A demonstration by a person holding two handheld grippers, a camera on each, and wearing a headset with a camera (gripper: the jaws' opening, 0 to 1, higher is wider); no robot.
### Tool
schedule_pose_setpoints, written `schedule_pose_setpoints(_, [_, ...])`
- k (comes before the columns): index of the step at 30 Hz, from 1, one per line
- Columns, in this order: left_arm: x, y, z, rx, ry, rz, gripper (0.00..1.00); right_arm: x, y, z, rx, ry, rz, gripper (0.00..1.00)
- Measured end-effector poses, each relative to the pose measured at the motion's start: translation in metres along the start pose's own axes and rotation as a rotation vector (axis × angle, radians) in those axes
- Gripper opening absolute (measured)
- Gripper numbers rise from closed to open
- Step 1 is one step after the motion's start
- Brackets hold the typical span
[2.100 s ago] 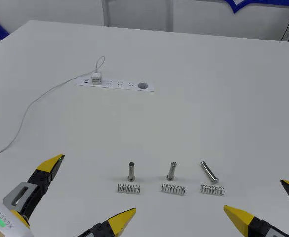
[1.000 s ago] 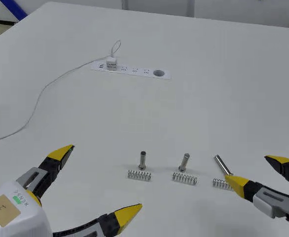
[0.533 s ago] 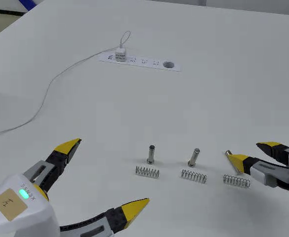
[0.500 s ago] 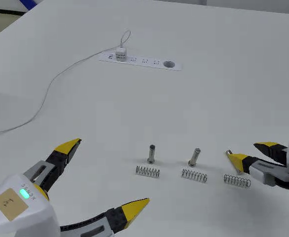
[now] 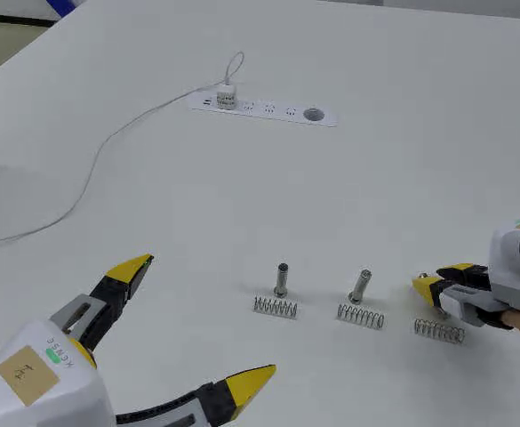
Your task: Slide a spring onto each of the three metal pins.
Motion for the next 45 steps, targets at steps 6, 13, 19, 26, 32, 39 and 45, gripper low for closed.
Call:
schedule_pose_setpoints(6, [-0.002, -0.001, -0.001, 0.006, -0.015, -0.001, 0.94, 0.001, 0.000, 0.001, -0.016, 0.019, 0.008, 0.18])
schedule_pose_setpoints(13, [-0.003, 0.001, -0.001, 0.004, -0.025, -0.020, 0.94, 0.000, 0.002, 0.001, -0.025, 0.017, 0.014, 0.15])
schedule_pose_setpoints(19, [-0.002, -0.001, 0.000, 0.010, -0.016, -0.010, 0.95, 0.001, 0.004, -0.001, -0.027, 0.022, 0.012, 0.10])
schedule_pose_setpoints(26, [-0.002, -0.008, 0.001, 0.044, -0.008, 0.014, 0.94, 0.000, 0.002, -0.001, -0.013, 0.034, 0.064, 0.09])
schedule_pose_setpoints(32, [0.000, -0.009, 0.001, 0.045, 0.001, 0.018, 0.94, 0.001, -0.001, -0.005, 0.006, 0.031, 0.113, 0.09])
schedule_pose_setpoints(39, [0.000, -0.009, 0.001, 0.045, 0.002, 0.022, 0.94, -0.004, -0.003, -0.014, 0.013, -0.004, 0.116, 0.09])
schedule_pose_setpoints(45, [0.000, -0.006, 0.001, 0.033, -0.002, 0.014, 0.94, -0.006, -0.003, -0.020, 0.012, -0.028, 0.117, 0.08])
Point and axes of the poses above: the centre of the closed fingertips' face, and the gripper's own axes: z roughly forward along the fingers, y roughly to its left, x roughly out of its underside, the point moved 3 cm from there along -z, roughly backward along the fingers, and after that the axes turned 5 degrees about y, right-handed, at the moved point
